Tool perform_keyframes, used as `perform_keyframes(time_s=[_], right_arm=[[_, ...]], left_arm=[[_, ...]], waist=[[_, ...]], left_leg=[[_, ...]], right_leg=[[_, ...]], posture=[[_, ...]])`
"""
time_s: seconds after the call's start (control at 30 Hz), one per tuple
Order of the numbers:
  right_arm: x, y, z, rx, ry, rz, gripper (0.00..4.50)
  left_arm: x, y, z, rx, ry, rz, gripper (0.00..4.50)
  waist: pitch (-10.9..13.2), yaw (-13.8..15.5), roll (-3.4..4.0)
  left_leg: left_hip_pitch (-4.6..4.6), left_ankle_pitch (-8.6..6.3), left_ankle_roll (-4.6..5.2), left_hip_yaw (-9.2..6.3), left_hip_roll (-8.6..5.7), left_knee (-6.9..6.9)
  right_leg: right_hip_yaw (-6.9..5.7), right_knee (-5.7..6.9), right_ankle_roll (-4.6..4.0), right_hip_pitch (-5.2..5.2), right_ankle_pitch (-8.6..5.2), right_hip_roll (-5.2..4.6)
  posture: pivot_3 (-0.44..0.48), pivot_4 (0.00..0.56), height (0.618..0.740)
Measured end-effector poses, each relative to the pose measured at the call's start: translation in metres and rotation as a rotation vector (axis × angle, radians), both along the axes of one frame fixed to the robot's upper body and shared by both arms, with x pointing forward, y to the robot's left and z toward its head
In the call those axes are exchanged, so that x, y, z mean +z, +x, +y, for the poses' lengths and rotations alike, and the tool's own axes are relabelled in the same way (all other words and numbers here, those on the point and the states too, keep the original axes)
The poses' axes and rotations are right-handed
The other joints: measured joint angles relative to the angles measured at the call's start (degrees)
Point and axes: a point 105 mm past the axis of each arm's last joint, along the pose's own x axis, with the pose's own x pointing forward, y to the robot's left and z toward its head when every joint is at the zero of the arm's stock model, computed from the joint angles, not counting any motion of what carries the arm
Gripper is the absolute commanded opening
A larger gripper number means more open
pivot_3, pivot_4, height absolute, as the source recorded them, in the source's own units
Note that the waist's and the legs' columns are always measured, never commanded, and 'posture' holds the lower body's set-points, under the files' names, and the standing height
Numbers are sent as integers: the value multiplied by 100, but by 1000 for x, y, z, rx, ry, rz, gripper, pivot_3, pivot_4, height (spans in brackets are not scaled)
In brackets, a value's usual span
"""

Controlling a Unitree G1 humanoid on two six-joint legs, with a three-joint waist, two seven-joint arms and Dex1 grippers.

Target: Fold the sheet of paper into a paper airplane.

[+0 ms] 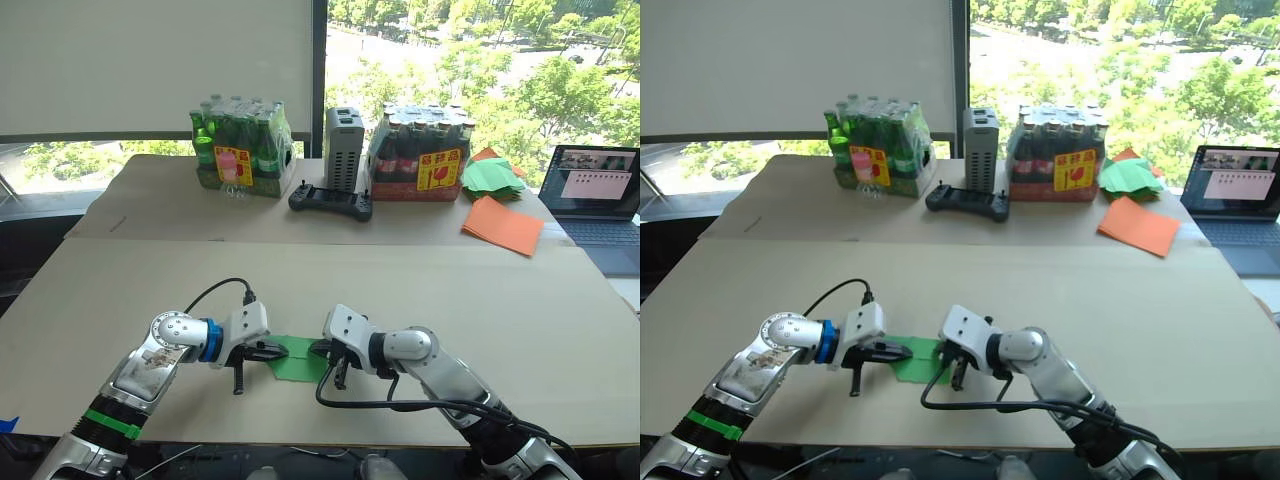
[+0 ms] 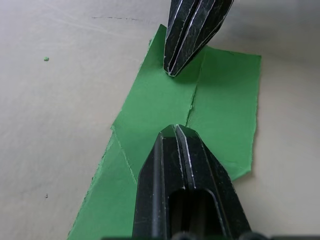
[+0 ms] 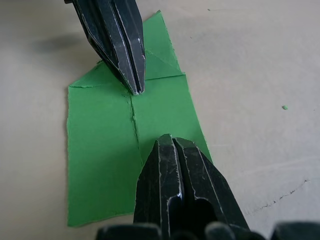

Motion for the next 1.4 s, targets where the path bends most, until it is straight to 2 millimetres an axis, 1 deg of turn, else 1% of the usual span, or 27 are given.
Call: perform_keyframes(time_s=[0.2,0.33,0.47,0.77,1.0,1.1,1.27,1.4], right_arm=[[0,0,0,0,-6,-2,36],[0,0,0,-1,-8,-4,36],[0,0,0,-1,-8,-3,36],[-1,0,0,-4,-12,3,36],[-2,0,-1,-4,-17,10,36],[-2,-1,-1,-2,-19,15,36],[-2,-1,0,4,-20,18,36],[0,-3,0,6,-16,16,36]], left_arm=[[-3,0,-9,-33,-1,-1,0],[-4,0,-9,-43,3,-7,0],[-6,0,-4,-54,11,-22,0],[-7,-4,23,-15,55,-42,0],[-8,-8,49,47,92,-38,0],[-8,-7,57,66,102,-43,0],[-5,-5,62,96,88,-40,0],[0,-8,66,180,17,37,0]], waist=[[0,3,0],[-1,5,1],[-3,-6,3],[-6,-37,8],[-11,-40,15],[-12,-40,18],[-13,-44,20],[-11,-46,18]], left_leg=[[2,0,0,0,0,0],[3,0,0,1,0,0],[7,0,0,1,0,-1],[29,0,0,4,9,-10],[48,0,0,10,48,-22],[71,0,1,11,55,-48],[82,0,1,8,71,-63],[65,0,1,7,72,-63]], right_leg=[[0,0,0,2,0,0],[0,-2,0,4,0,-1],[1,0,0,5,0,0],[4,3,-3,15,-2,9],[9,2,-15,19,-8,52],[16,3,-20,24,-14,63],[17,12,-33,18,-23,87],[18,14,-38,0,-22,87]], posture=[[0,150,740],[0,150,740],[0,150,740],[0,150,740],[0,150,740],[0,150,740],[0,150,740],[0,150,740]])
